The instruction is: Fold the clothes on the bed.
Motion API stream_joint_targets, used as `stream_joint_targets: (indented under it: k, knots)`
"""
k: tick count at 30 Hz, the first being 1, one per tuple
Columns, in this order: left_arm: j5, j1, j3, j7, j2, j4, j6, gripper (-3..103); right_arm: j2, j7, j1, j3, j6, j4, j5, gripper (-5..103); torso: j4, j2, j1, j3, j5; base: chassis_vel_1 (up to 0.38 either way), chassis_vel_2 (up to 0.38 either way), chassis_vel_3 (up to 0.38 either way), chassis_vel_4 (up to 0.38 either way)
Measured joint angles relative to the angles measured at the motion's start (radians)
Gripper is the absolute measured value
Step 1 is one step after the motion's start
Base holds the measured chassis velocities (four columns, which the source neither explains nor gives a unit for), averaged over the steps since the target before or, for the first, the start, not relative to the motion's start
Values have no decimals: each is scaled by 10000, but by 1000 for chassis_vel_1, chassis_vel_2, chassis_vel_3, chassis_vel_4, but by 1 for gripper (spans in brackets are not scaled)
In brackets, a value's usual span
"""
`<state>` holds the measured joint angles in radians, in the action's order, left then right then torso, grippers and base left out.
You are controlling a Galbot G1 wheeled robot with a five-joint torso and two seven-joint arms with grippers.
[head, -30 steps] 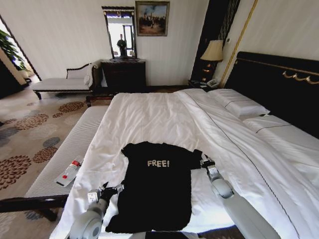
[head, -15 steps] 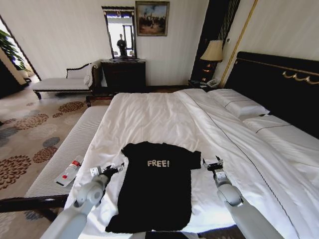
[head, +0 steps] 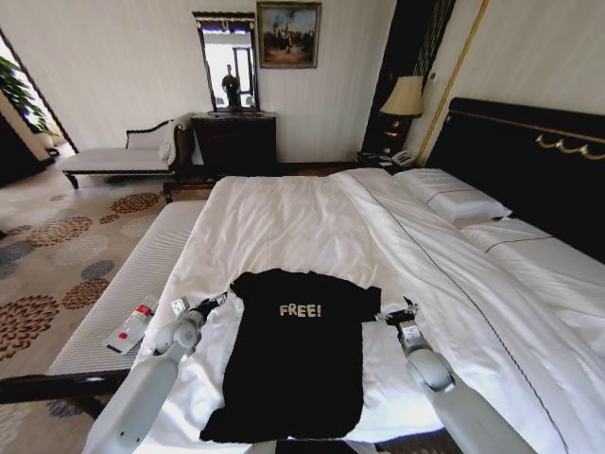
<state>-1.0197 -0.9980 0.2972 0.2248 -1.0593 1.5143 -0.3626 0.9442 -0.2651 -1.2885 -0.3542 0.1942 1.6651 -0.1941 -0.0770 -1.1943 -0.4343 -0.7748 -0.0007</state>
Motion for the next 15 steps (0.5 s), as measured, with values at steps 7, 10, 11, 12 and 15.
stream_joint_targets:
  k: [7, 10, 11, 12, 15]
  knots:
    - [528, 1197, -1135, -539, -75, -962, 152, 79, -58, -20, -54, -167, 33, 2, -117, 100, -1, 0, 1, 1, 0, 0, 0, 0, 0]
    - [649, 1519, -1434, -605, -79, -1219, 185, 79, -64, -21, -80, -230, 34, 0, -131, 100, -1, 0, 0, 0, 0, 0, 0, 0, 0]
    - [667, 1575, -1482, -608, -82, -1269, 188, 79, -64, -21, -81, -236, 34, -1, -133, 100, 0, 0, 1, 1, 0, 0, 0, 0, 0]
    - [741, 1762, -1631, -605, -103, -1443, 193, 79, -64, -20, -84, -246, 34, -19, -143, 100, 0, 0, 1, 1, 2, 0, 0, 0, 0]
    - [860, 2021, -1834, -551, -187, -1721, 198, 79, -56, -17, -63, -231, 34, -73, -143, 100, -1, -1, 2, 1, -1, 0, 0, 0, 0]
